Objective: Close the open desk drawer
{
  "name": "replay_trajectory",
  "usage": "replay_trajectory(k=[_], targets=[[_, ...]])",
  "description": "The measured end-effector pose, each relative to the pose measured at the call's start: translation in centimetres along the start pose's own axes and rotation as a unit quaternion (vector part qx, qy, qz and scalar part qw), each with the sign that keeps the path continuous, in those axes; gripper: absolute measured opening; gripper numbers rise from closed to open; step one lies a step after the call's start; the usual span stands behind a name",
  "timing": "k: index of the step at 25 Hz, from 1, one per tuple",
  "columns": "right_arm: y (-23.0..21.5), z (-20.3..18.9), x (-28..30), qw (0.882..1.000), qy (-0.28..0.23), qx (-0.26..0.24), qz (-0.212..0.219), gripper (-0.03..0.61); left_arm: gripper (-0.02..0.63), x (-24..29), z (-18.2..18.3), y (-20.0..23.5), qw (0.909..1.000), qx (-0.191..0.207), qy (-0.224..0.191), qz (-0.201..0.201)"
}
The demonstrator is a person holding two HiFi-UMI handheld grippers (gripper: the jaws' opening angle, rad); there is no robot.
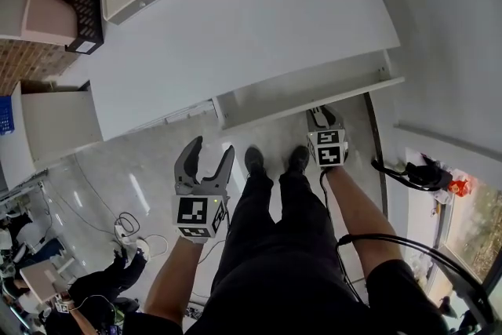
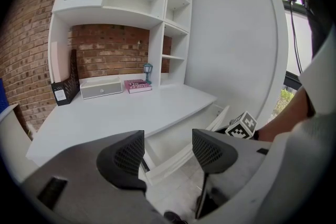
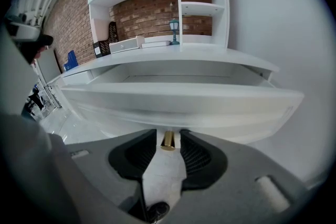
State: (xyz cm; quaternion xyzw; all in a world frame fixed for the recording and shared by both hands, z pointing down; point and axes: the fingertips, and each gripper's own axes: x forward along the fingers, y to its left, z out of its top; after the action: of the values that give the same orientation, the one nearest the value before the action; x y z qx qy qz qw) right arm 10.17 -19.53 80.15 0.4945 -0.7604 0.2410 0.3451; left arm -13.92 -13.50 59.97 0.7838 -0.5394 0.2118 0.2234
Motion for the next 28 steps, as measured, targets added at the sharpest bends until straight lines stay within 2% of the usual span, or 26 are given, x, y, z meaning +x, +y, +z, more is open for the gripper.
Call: replay_trajectory(k=[28], targets=[[-1.3, 8.5, 7.2, 1.0, -0.013, 0.023, 0.002, 0.141, 0.281, 2.9, 0.5, 3.7, 0.9993, -0.025, 0.017, 0.021]])
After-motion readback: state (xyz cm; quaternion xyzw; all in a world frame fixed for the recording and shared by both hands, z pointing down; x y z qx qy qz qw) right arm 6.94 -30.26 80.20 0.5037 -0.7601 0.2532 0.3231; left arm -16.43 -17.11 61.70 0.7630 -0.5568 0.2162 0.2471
